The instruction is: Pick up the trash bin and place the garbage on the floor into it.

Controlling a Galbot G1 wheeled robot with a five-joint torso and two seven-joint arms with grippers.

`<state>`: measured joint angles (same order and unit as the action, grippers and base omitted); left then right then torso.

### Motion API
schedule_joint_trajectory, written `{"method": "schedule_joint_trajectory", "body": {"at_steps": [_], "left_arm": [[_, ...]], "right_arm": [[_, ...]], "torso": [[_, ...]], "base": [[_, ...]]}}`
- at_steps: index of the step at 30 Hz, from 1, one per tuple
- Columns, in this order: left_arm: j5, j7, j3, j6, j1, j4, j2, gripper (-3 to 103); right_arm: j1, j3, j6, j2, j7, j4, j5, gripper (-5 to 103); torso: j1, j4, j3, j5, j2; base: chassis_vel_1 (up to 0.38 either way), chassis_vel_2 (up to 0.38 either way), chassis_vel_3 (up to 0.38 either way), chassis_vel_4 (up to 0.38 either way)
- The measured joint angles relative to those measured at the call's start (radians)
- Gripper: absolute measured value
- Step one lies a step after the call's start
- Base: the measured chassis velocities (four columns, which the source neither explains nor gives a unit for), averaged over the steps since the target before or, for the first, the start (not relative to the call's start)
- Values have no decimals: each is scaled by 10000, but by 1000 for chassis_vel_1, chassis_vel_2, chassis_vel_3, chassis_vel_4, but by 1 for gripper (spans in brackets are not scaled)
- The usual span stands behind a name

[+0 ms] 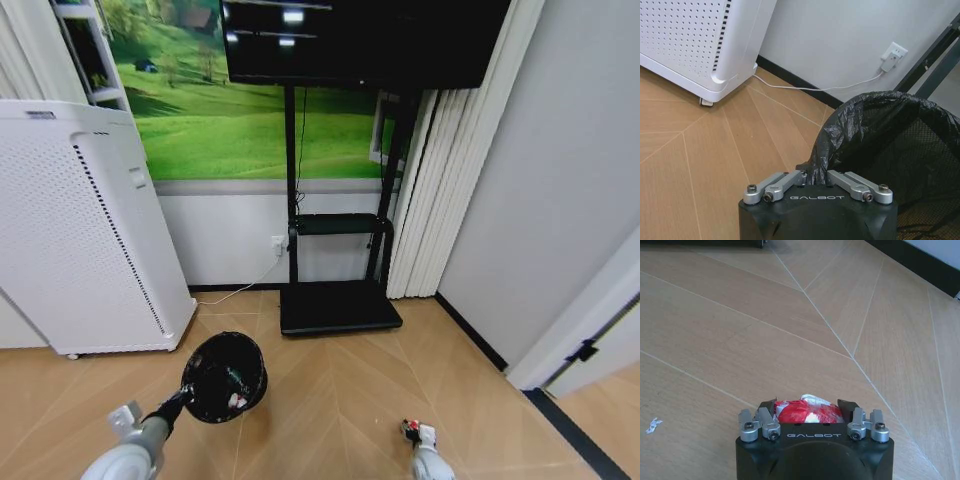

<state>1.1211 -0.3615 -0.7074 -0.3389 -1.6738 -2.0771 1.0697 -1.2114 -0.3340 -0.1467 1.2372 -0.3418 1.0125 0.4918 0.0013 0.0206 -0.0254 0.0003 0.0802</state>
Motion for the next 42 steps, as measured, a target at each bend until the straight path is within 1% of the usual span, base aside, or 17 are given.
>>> {"method": "schedule_joint_trajectory", "body": {"at_steps": [4,15,16,19,26,28,30,31,32,34,35,37,38,39,40,41,42], "left_arm": [[10,-7,9,3,6,-20,1,3],[12,-9,21,4,-4,-59,-2,3],[9,-9,47,5,-1,-59,-2,3],[1,-9,100,5,2,-66,8,3],[-38,-3,144,6,-34,-103,34,3],[-44,2,193,6,0,-71,24,3],[4,1,449,6,201,153,-32,3],[4,1,449,6,201,153,-32,3],[53,4,654,5,393,347,-41,3],[274,27,1194,-60,875,790,-91,3],[274,27,1194,-60,875,790,-91,3],[534,143,1654,-166,1386,1203,-189,3],[488,364,1772,-173,1579,1393,-232,3],[488,364,1772,-173,1579,1393,-232,3],[319,658,1834,-165,1744,1586,-268,3],[-31,1158,1880,-118,1930,1881,-341,3],[-31,1158,1880,-118,1930,1881,-341,3]], "right_arm": [[-159,-54,-4,-35,1,274,191,68],[-449,-44,-190,-176,-37,1112,447,66],[-505,-43,-211,-197,-39,1324,487,63],[-550,-55,-212,-209,-77,1533,490,62],[-759,-164,-99,-259,-163,2039,334,60],[-884,-245,85,-303,-128,2369,210,60],[-1258,-443,1193,-413,648,3190,-13,60],[-1258,-443,1193,-413,648,3190,-13,60],[-1480,-532,1709,-466,1059,3689,-51,57],[-1909,-607,2393,-518,1596,4795,-46,51],[-1909,-607,2393,-518,1596,4795,-46,51],[-2214,-620,2603,-534,1802,5930,-31,41],[-2321,-580,2636,-543,1837,6474,-17,36],[-2321,-580,2636,-543,1837,6474,-17,36],[-2385,-503,2639,-560,1844,6871,-8,30],[-2431,-228,2632,-630,1867,7507,-5,25],[-2431,-228,2632,-630,1867,7507,-5,25]], "torso": [[0,6,-2,3,-2],[3,6,-5,17,-6],[3,3,-6,18,-6],[3,-1,-4,3,-6],[3,0,-1,1,-4],[3,1,-1,2,-3],[3,-1,-1,0,-1],[3,-1,-1,0,-1],[3,0,0,-3,-2],[3,4,0,-6,-1],[3,4,0,-6,-1],[3,4,0,-5,-1],[3,4,0,-8,0],[3,4,0,-8,0],[3,6,0,-9,-1],[3,3,0,-4,-1],[3,3,0,-4,-1]], "base": [[0,0,0,0],[0,0,0,0],[0,0,0,0],[0,0,0,0],[0,0,0,0],[0,0,0,0],[0,0,0,0],[0,0,0,0],[0,0,0,0],[0,0,0,0],[0,0,0,0],[0,0,0,0],[0,0,0,0],[0,0,0,0],[0,0,0,0],[0,0,0,0],[0,0,0,0]]}}
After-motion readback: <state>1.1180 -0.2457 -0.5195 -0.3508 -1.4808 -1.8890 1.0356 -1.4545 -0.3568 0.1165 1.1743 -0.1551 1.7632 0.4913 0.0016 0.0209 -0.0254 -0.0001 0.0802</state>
